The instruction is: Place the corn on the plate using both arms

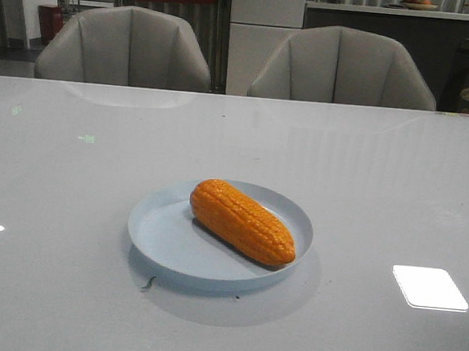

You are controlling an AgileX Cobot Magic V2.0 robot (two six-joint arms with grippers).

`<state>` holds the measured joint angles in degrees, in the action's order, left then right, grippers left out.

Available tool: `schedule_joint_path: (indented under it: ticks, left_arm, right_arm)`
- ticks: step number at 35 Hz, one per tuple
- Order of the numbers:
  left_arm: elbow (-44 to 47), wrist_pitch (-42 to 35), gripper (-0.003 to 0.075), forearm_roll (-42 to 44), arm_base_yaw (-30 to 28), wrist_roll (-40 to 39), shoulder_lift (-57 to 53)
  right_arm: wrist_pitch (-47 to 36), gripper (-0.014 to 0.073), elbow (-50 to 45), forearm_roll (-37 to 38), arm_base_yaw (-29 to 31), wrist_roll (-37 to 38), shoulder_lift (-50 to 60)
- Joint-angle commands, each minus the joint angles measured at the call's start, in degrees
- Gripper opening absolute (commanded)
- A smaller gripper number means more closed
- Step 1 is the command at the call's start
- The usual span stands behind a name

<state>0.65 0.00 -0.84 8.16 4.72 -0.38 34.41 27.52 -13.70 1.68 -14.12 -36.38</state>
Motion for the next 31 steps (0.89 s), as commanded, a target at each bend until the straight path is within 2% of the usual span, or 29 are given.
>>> schedule_joint_path:
  ticks: [1, 14, 17, 20, 24, 31]
  left_arm:
    - [2.1, -4.8, 0.0094, -0.4, -0.1, -0.5, -1.1]
    - [2.1, -4.8, 0.0094, -0.4, -0.1, -0.5, -1.1]
    - [2.1, -4.8, 0.0094, -0.4, -0.1, -0.5, -1.1]
    - [2.1, -4.8, 0.0094, -0.4, -0.1, -0.5, -1.1]
    - [2.1, -4.8, 0.0094, -0.4, -0.1, -0.5, -1.1]
    - [2.1, -4.8, 0.0094, -0.4, -0.1, -0.5, -1.1]
  right_arm:
    - [-4.3, 0.0053, 1.6, 0.5, 0.5, -0.1, 1.2]
    - [2.0, 0.0053, 1.6, -1.1, 0.1, -0.1, 10.3]
    - [2.1, 0.0053, 1.6, -7.3, 0.1, -0.1, 14.7]
    - [1.9, 0.0053, 1.2, -9.6, 0.0, -0.1, 19.2]
    - [-2.7, 0.0053, -2.1, -9.9, 0.0, -0.1, 23.3]
    - [-18.9, 0.0053, -14.6, -10.0, -1.8, -0.1, 32.4]
